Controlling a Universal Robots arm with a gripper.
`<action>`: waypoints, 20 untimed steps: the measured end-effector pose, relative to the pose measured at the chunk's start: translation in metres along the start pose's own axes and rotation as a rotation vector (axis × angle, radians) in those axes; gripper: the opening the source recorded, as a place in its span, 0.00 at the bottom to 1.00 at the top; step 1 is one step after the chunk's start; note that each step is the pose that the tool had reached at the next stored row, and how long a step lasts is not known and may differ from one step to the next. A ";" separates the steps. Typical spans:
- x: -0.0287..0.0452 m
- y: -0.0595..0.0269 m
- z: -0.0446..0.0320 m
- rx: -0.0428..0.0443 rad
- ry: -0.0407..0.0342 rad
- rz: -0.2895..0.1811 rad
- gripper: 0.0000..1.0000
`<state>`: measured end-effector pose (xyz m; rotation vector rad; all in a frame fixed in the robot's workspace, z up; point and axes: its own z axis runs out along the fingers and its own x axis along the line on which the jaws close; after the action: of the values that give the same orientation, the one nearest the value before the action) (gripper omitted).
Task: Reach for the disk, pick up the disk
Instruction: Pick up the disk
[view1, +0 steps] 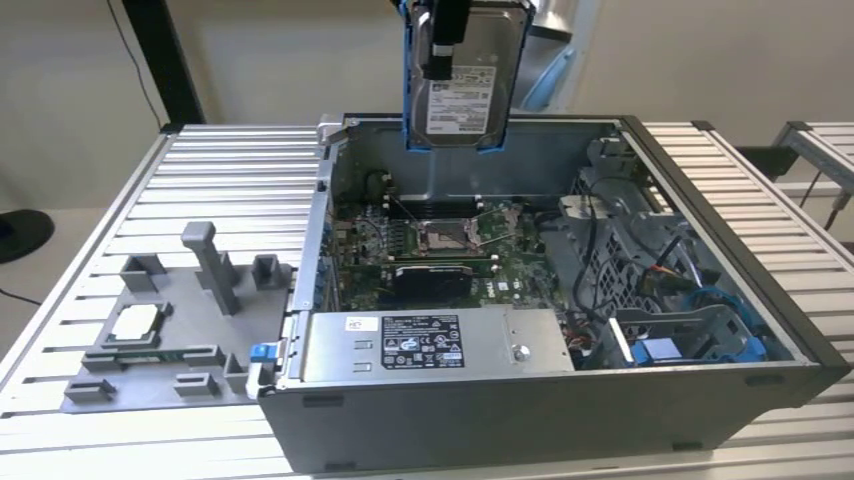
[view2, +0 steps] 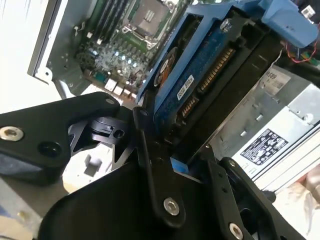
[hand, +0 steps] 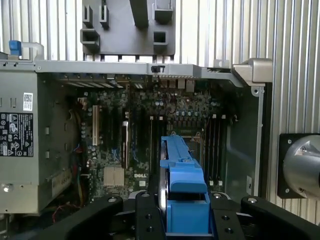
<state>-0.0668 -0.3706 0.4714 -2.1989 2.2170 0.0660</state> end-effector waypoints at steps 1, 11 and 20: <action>0.0000 -0.0031 -0.0001 0.0000 0.0000 0.000 0.00; -0.0003 -0.0355 -0.0006 -0.0006 0.0001 0.000 0.00; -0.0006 -0.0676 -0.0011 -0.0008 0.0000 0.000 0.00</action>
<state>0.0009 -0.3706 0.4714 -2.1993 2.2174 0.0669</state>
